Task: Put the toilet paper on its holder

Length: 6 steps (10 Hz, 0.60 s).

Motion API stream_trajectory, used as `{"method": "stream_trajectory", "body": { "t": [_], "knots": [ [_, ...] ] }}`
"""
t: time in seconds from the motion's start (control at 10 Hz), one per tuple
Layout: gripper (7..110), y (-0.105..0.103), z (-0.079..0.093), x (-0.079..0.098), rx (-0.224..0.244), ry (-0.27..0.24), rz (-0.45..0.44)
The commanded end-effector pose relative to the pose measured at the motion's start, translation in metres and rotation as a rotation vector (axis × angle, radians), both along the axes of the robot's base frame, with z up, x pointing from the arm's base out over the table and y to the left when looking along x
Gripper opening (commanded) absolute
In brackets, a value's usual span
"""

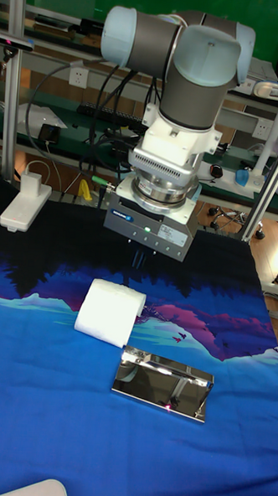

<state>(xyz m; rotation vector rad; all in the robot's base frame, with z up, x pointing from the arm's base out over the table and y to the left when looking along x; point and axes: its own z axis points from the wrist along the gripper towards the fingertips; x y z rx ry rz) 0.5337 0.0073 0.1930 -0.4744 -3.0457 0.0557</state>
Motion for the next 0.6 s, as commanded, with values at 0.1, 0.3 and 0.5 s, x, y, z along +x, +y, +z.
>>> {"method": "stream_trajectory", "body": {
  "t": [0.1,0.3,0.5],
  "knots": [
    [7,-0.003,0.002,0.007,-0.007,-0.027,0.075],
    [7,-0.006,0.003,-0.002,-0.013,0.013,0.119],
    [7,0.004,0.002,0.005,0.021,-0.018,0.116]
  ]
}}
